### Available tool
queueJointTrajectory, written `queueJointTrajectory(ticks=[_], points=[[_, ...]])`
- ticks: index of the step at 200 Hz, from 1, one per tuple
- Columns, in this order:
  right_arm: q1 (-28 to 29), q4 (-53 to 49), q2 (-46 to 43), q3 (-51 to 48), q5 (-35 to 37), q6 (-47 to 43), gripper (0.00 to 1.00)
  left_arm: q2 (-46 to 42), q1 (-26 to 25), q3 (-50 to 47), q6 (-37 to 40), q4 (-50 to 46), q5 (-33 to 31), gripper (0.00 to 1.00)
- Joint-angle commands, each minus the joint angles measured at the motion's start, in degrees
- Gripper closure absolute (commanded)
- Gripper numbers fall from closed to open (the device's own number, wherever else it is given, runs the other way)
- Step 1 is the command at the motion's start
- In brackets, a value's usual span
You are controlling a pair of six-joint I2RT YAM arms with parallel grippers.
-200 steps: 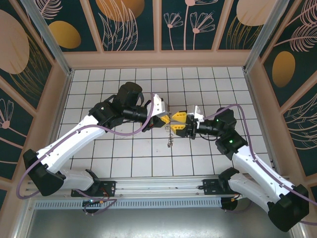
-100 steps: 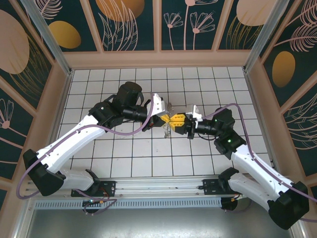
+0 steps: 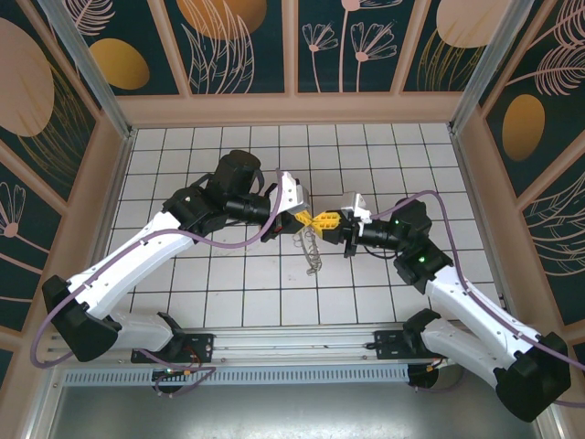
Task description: Put the keys on the keyring
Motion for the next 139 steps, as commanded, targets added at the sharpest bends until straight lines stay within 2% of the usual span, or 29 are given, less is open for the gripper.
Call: queueJointTrajectory(ticks=[1,27,65,118,131,139], points=[[0.9,4.8,-1.5,-0.6,2.6,-1.6,1.0,-0.2,-1.0,-0.6,-0.9,2.0,4.6,0.98],[1.0,6.3,-3.5,-1.8,4.0,-1.6,1.0,-1.0,-1.0,-2.0,-1.3,3.5,3.8,0.88],[1.0,7.1,-4.9,-2.6,4.7,-1.4,1.0,-1.1,-0.9,-3.2,-1.6,4.8,2.6,0.83],[0.9,7.7,-6.2,-3.4,4.9,-1.5,1.0,-1.9,-1.0,-5.1,-2.6,6.7,1.5,0.81],[0.9,8.0,-6.5,-3.6,4.9,-1.5,1.0,-2.0,-1.0,-5.3,-2.6,6.9,1.5,0.83],[0.8,8.3,-6.7,-3.8,4.9,-1.4,1.0,-2.0,-0.9,-5.4,-2.5,6.8,1.7,0.89]])
